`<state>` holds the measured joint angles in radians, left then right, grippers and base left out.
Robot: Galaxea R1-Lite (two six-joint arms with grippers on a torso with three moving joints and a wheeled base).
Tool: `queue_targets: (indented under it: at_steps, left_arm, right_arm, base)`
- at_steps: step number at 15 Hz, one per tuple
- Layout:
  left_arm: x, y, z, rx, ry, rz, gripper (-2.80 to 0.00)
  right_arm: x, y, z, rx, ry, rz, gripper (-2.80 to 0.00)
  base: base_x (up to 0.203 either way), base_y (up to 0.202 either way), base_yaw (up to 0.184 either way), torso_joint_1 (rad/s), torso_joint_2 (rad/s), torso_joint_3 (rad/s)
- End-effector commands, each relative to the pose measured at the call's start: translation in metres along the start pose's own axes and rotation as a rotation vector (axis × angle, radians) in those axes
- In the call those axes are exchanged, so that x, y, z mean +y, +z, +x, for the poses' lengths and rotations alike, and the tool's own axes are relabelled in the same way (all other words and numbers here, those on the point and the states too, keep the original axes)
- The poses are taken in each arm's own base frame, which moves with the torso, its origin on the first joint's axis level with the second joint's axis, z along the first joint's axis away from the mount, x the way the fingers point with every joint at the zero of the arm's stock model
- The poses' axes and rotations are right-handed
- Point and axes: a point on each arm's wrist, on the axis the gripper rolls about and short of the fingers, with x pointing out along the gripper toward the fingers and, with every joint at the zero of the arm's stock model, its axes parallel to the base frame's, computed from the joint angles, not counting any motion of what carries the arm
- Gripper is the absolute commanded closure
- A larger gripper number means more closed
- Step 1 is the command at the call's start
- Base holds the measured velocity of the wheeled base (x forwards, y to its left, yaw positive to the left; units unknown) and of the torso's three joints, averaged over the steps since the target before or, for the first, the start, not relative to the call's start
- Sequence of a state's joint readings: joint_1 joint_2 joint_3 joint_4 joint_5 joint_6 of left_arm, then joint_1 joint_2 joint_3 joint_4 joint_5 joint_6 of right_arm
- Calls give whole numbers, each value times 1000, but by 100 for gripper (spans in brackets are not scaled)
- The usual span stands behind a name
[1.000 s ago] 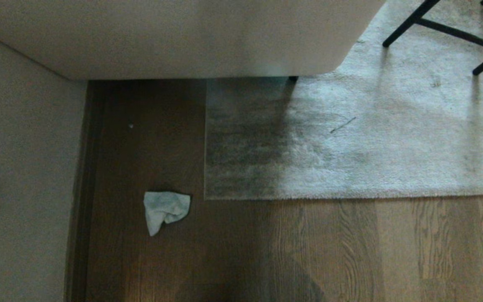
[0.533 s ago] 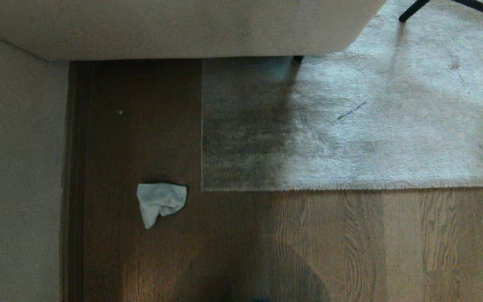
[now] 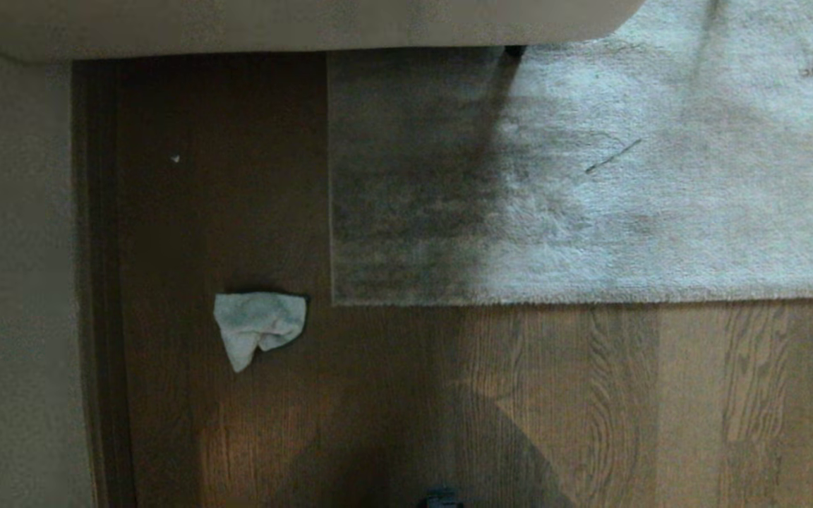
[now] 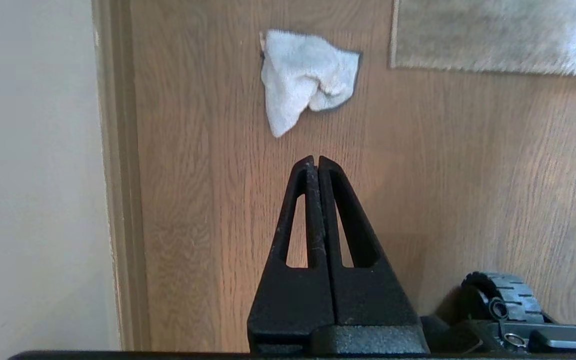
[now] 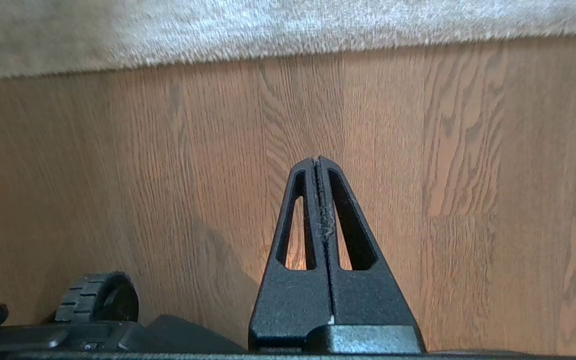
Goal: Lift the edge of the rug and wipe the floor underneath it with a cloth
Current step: Pick up the rag
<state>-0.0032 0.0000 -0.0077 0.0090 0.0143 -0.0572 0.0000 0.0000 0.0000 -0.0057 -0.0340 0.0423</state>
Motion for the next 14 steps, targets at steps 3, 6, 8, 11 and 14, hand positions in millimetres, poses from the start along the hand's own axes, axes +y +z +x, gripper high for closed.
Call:
queue_targets:
  at_steps: [3, 6, 8, 11, 14]
  left_arm:
    - [0, 0, 0, 0, 1, -2, 0]
    - [0, 0, 0, -1, 1, -1, 0]
    - [0, 0, 0, 0, 0, -1, 0]
    - [0, 0, 0, -1, 1, -1, 0]
    - [0, 0, 0, -3, 3, -3, 0]
  right_arm:
    - [0, 0, 0, 1, -1, 1, 0]
    - [0, 0, 0, 1, 0, 1, 0]
    - [0, 0, 0, 1, 0, 1, 0]
    - [0, 0, 0, 1, 0, 1, 0]
    - [0, 0, 0, 1, -1, 1, 0]
  base:
    - [0, 0, 0, 4, 4, -201]
    - [0, 0, 0, 3, 3, -201]
    - [0, 0, 0, 1, 3, -195]
    - [0, 0, 0, -3, 0, -193]
    - [0, 0, 0, 5, 5, -200]
